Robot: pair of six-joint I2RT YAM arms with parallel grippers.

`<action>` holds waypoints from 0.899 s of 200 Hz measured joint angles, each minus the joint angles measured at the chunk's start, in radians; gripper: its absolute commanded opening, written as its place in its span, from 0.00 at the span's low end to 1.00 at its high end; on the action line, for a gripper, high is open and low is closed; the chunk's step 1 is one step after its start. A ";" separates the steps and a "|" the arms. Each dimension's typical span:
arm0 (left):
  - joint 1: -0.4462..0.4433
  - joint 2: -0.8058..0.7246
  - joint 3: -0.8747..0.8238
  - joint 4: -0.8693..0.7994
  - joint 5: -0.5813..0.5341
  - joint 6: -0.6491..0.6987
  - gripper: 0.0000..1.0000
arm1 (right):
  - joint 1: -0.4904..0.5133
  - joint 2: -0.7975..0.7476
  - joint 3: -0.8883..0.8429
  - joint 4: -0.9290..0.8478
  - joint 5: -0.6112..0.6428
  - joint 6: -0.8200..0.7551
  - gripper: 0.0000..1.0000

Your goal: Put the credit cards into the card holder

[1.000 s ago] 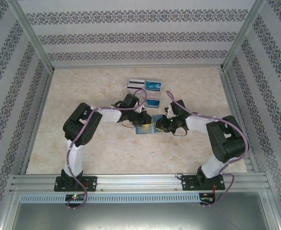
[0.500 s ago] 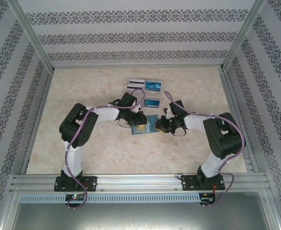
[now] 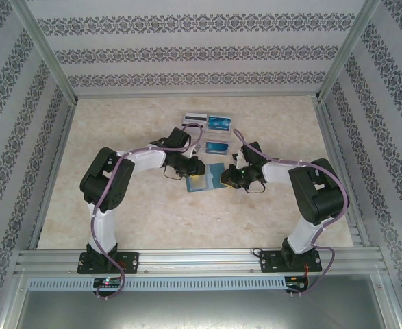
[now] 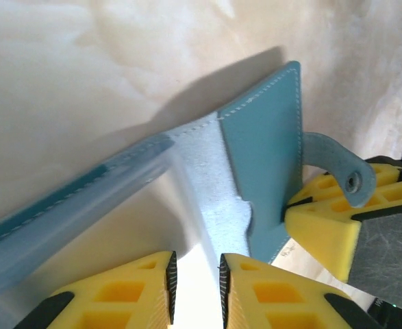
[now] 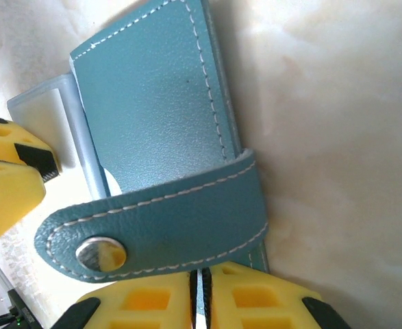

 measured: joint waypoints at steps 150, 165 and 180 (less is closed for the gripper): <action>0.065 -0.087 -0.138 0.051 -0.011 0.015 0.18 | 0.008 0.000 0.010 -0.019 0.008 -0.014 0.16; 0.065 -0.089 -0.138 0.051 -0.012 0.016 0.19 | 0.015 0.000 0.017 -0.031 0.017 -0.015 0.17; 0.065 -0.092 -0.138 0.050 -0.015 0.019 0.25 | 0.025 -0.001 0.029 -0.050 0.029 -0.021 0.20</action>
